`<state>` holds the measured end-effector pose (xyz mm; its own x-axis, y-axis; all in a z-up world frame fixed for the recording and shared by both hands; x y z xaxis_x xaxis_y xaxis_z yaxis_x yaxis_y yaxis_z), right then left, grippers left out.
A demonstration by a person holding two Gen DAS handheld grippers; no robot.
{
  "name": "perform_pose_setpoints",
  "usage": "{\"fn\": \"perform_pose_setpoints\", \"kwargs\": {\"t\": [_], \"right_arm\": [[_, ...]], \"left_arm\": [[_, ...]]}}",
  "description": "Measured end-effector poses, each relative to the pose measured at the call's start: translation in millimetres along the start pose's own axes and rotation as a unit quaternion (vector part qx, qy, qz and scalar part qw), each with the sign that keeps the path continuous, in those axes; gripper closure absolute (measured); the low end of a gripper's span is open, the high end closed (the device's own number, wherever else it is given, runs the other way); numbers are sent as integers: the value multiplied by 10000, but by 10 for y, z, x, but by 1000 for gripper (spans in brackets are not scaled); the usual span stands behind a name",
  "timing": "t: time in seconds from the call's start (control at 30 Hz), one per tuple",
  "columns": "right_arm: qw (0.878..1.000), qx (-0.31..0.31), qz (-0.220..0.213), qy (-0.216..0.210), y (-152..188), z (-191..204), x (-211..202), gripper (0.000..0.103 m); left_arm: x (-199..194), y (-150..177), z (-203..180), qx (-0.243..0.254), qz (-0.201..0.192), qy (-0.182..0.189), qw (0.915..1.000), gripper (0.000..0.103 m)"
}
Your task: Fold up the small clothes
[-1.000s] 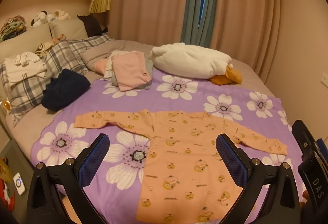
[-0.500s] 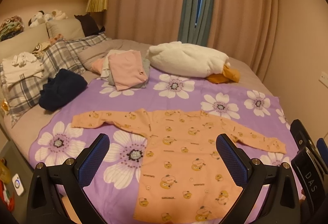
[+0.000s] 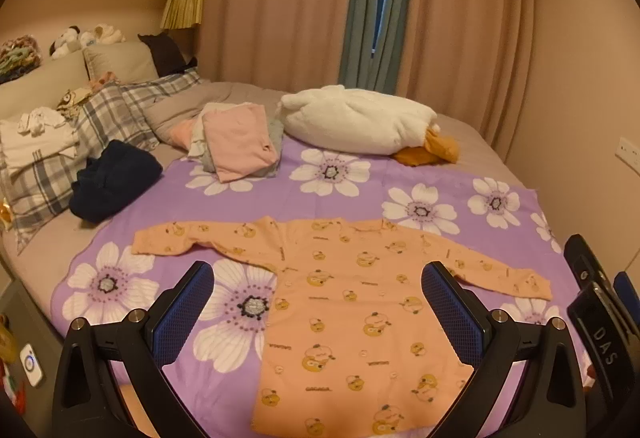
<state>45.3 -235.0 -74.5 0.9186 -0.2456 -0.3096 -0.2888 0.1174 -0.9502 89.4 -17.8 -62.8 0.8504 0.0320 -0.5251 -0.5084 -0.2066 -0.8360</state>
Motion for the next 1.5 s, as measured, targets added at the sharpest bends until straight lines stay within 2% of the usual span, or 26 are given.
{"fn": "perform_pose_setpoints", "kwargs": {"t": [0.3,0.63,0.83,1.03,1.33,1.5], "right_arm": [[9994,165,291,84,76,-124,44,0],[9983,154,293,-471,42,-3,-57,0],[9982,148,284,-516,35,-1,-98,0],[9950,428,426,-801,72,2,-118,0],[9931,477,299,-1025,53,63,-369,0],[9939,444,182,-991,41,-1,-567,0]], "left_arm": [[-24,5,-16,62,5,14,10000,0],[-121,0,-68,76,-140,190,9997,0],[-179,-4,-55,58,-212,185,9996,0],[-252,5,-42,38,-232,174,9996,0],[-515,37,5,17,-396,115,9991,0],[-623,63,-45,46,-479,299,9984,0]]}}
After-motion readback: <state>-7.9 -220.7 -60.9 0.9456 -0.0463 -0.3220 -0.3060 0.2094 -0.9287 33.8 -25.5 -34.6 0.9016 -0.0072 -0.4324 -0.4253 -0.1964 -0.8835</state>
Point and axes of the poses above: each gripper's, at about its wrist camera, not at the fingertips, and x roughly the way its jaws point, z to its left, y to its underside, the point moved 10 cm from there along x, roughly the way its jaws point, and after that the axes turned 3 degrees about -x, right-handed, at the moved point
